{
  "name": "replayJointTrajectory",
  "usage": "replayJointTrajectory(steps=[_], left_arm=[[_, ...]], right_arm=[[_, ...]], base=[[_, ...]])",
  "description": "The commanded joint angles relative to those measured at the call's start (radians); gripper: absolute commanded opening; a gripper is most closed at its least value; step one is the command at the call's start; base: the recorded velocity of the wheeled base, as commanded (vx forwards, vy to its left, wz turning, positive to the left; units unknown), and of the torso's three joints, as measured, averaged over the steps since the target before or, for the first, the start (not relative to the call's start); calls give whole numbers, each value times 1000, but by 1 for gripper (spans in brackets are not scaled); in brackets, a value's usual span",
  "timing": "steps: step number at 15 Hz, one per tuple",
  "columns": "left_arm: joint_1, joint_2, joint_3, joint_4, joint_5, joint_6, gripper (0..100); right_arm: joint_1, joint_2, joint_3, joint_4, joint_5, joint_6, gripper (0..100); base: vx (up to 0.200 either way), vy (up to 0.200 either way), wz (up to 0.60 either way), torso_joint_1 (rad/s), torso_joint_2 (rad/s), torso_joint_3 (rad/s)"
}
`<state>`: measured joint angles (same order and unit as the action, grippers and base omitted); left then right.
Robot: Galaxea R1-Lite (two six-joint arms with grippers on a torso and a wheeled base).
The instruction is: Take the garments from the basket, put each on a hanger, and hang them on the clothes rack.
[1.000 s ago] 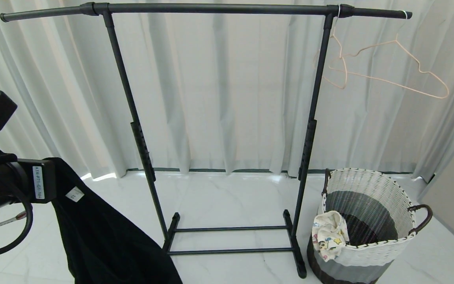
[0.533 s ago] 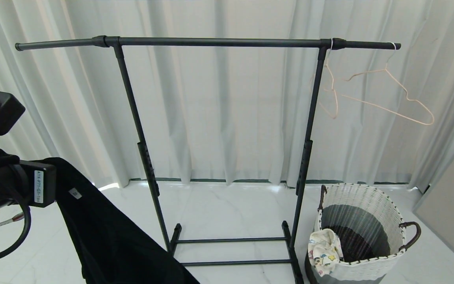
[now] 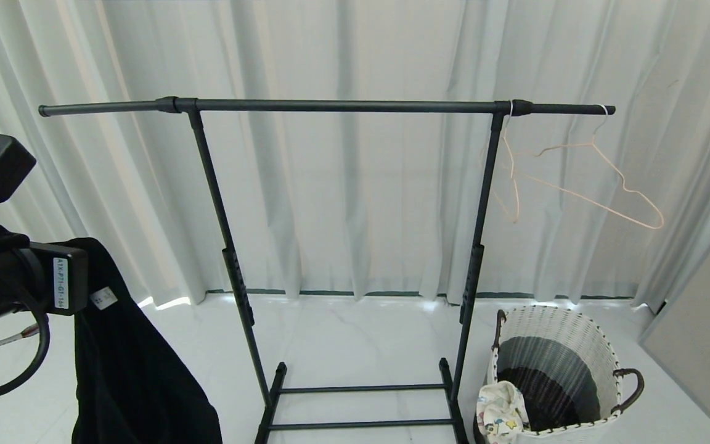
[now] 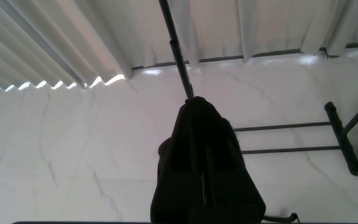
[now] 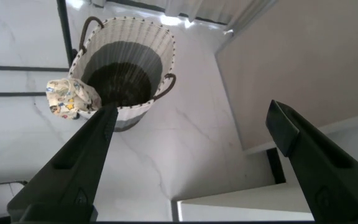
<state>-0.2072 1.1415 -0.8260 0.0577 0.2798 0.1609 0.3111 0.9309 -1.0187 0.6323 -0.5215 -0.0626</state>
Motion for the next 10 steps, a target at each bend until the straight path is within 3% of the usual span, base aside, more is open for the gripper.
replayJointTrajectory(steps=[1, 10], left_arm=[[0, 3, 1, -1, -1, 0, 0], [17, 7, -2, -1, 1, 2, 0]], right_arm=[[0, 0, 0, 0, -2, -2, 100], [0, -15, -1, -3, -5, -13, 100]], base=[[0, 0, 0, 227, -515, -290], [0, 0, 0, 250, -534, -292]])
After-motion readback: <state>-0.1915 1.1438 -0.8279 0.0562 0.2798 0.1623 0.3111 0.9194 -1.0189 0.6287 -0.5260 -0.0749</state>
